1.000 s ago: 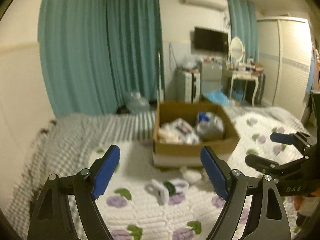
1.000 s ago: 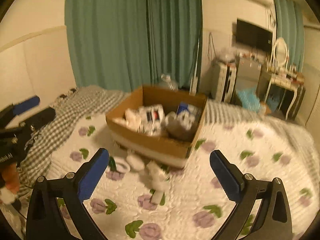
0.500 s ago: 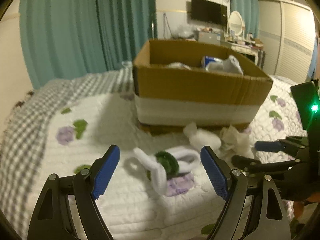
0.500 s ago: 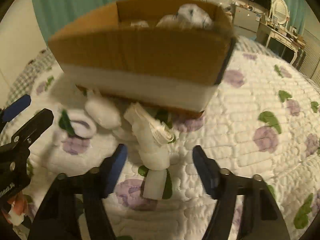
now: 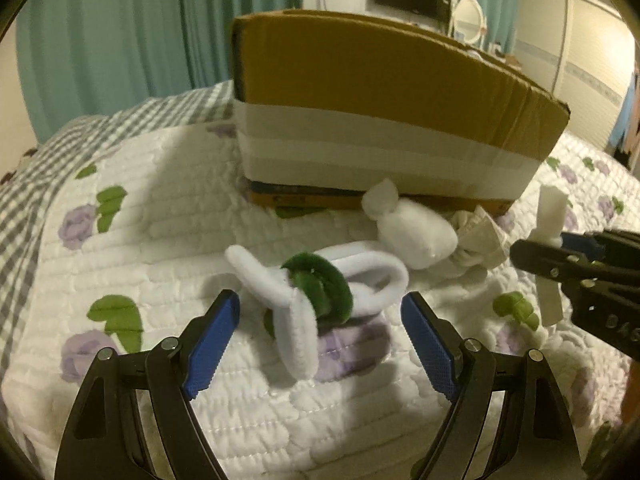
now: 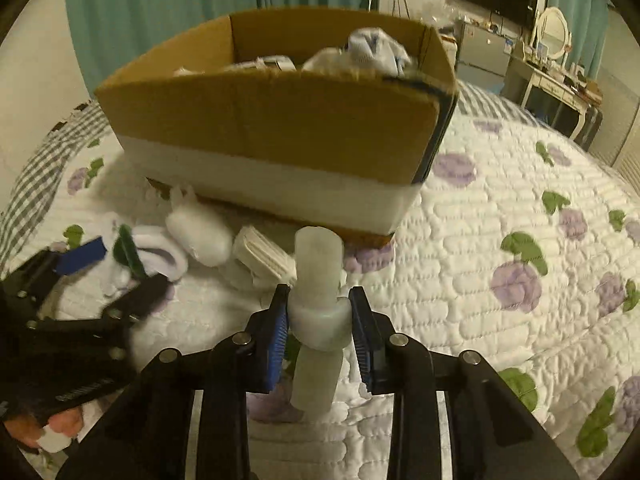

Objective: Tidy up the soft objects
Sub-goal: 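Grasp the white plastic piece with the right tool while the left tool grasps the pipe-cleaner loop, then carry both items over the box and release them inside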

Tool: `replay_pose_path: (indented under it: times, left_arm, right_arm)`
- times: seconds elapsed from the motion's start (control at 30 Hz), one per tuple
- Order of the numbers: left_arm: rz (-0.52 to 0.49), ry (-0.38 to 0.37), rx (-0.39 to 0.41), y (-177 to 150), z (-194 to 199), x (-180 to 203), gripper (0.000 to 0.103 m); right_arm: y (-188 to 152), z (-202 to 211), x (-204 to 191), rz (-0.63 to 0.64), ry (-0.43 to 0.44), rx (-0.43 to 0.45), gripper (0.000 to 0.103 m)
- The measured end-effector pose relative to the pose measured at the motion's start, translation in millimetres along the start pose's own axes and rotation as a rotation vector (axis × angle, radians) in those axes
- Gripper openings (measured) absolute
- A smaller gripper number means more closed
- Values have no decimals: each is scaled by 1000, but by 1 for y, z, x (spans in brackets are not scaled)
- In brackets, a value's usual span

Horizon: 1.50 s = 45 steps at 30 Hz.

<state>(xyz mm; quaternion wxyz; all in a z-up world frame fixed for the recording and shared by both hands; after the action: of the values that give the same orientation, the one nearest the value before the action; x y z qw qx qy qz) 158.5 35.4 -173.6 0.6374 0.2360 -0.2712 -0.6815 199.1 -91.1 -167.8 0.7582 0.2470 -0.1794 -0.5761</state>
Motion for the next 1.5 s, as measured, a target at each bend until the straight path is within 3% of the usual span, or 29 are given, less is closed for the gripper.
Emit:
replay_pose_path:
  times: [0.33, 0.47, 0.7, 1.03, 1.17, 1.5]
  left_arm:
    - [-14, -26, -18, 7, -16, 2, 80]
    - [-28, -38, -17, 7, -12, 0, 64]
    - [-61, -45, -12, -1, 5, 8, 57]
    - [-18, -21, 69, 0, 73, 3, 57]
    - [-7, 11, 121, 12, 108, 0, 57]
    - [-23, -2, 242, 58, 172, -5, 57]
  right_arm:
    - [-5, -11, -15, 20, 13, -22, 29]
    - [-2, -12, -14, 17, 12, -23, 29]
    - [1, -5, -16, 18, 20, -6, 29]
    - [7, 34, -20, 26, 59, 69, 29]
    - [18, 58, -25, 42, 82, 117, 29]
    - [53, 133, -47, 153, 132, 232, 29]
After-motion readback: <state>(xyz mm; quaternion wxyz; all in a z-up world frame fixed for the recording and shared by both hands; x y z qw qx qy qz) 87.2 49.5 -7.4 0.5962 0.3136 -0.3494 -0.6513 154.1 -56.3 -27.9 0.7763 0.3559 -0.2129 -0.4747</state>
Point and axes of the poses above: each gripper's, at about its wrist camera, not at the fingertips, and z roughly against the way its jaws point, x to its right, y to its top, the point moved 3 cm from there along -z, roughly the way its jaws point, and after that the axes turned 1 degree about -x, right-handed, at the moved point
